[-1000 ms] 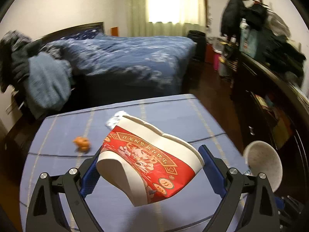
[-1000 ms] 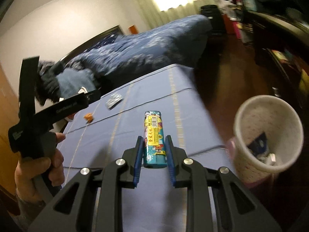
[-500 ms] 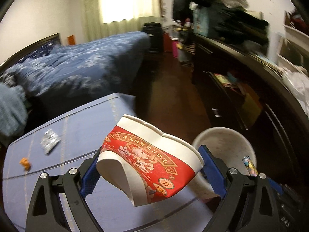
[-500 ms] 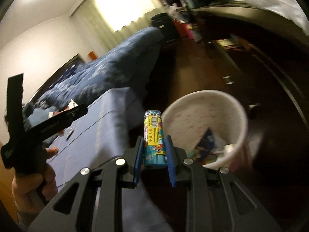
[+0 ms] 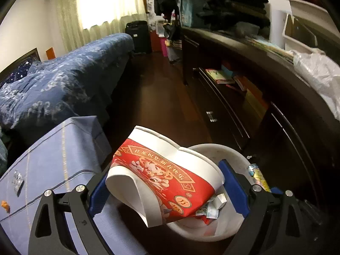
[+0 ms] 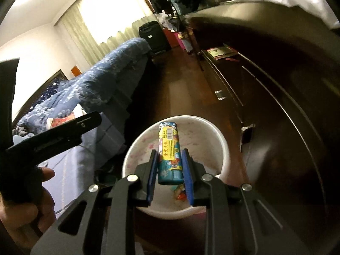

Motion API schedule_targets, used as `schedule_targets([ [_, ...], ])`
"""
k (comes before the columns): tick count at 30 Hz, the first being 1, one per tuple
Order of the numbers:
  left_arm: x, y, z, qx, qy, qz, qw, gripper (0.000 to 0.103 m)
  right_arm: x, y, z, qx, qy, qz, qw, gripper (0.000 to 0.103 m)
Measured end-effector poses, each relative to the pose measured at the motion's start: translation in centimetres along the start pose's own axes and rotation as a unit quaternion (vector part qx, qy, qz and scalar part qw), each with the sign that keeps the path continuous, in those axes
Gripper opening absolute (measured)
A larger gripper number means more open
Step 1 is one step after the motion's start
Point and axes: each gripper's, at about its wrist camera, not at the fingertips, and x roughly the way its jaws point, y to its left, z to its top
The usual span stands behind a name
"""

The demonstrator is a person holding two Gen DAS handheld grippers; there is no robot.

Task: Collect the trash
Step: 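Carry the cup and lighter to the wastebasket and open both tools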

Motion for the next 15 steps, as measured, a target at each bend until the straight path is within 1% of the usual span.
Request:
schedule_targets([
  [3,1.5,-0.7,0.1,0.006,0.014,-0.002,0.9999,0.093,1.3,-0.2,0.0,-0.007,0.0,-0.017,1.0,0.027],
  [4,2.0,-0.7,0.1,0.004,0.022,0.0,0.9997,0.094,1.5,-0.3,0.0,-0.008,0.0,-0.018,1.0,0.035],
  [5,2.3,-0.7,0.1,0.002,0.029,0.003,0.9996,0.096,1.7,-0.4,-0.1,-0.009,-0.001,-0.022,1.0,0.047],
  [6,2.4,-0.5,0.1,-0.001,0.031,0.003,0.9995,0.099,1.7,-0.4,-0.2,-0.009,-0.006,-0.024,1.0,0.051],
  [9,2.1,0.1,0.1,-0.009,0.022,0.006,0.9997,0.099,1.6,-0.5,-0.5,-0.013,-0.007,-0.034,0.999,0.052],
  [15,0.9,1.3,0.4,-0.029,0.017,-0.006,0.9994,0.099,0.8,0.2,-1.0,-0.021,-0.001,-0.036,0.999,0.052],
])
